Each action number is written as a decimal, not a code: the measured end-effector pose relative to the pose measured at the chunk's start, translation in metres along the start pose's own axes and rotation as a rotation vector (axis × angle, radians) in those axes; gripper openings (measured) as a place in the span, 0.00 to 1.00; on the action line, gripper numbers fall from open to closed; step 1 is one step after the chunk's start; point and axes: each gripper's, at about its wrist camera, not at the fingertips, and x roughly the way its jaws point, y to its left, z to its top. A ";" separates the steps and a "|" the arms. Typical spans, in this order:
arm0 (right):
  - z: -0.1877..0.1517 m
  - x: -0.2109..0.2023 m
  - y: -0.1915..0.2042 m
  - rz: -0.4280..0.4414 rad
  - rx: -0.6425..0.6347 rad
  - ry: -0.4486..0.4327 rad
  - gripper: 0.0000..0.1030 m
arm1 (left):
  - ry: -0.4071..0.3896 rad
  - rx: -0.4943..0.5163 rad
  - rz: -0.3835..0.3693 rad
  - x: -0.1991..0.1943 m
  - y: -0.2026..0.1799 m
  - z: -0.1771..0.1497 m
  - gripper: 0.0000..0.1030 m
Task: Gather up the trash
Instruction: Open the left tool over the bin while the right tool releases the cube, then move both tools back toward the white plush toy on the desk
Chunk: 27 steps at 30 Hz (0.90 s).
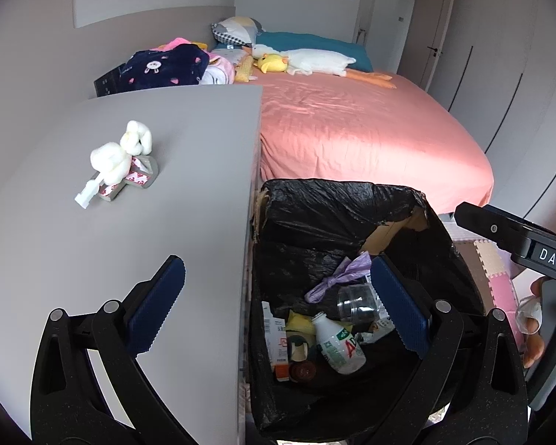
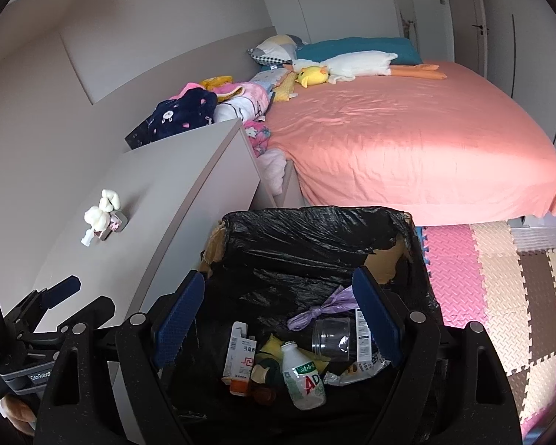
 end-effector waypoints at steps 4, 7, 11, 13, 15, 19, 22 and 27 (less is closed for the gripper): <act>0.001 0.009 0.014 0.017 -0.012 0.012 0.80 | -0.001 -0.016 0.014 0.000 0.014 0.000 0.94; 0.002 0.016 0.025 0.028 -0.021 0.019 0.80 | -0.002 -0.027 0.028 -0.001 0.026 0.000 0.94; 0.004 0.025 0.037 0.047 -0.027 0.032 0.80 | -0.004 -0.043 0.053 -0.001 0.043 0.001 0.94; 0.005 0.031 0.044 0.062 -0.032 0.038 0.80 | -0.008 -0.051 0.069 0.000 0.051 0.002 0.94; 0.005 0.035 0.051 0.072 -0.042 0.039 0.80 | -0.012 -0.059 0.080 0.000 0.058 0.003 0.94; 0.008 0.044 0.066 0.096 -0.063 0.044 0.80 | -0.023 -0.068 0.108 0.000 0.073 0.006 0.94; 0.012 0.051 0.077 0.105 -0.076 0.045 0.80 | -0.029 -0.095 0.127 0.001 0.088 0.009 0.94; 0.019 0.062 0.093 0.115 -0.093 0.049 0.80 | -0.038 -0.117 0.150 0.004 0.108 0.015 0.94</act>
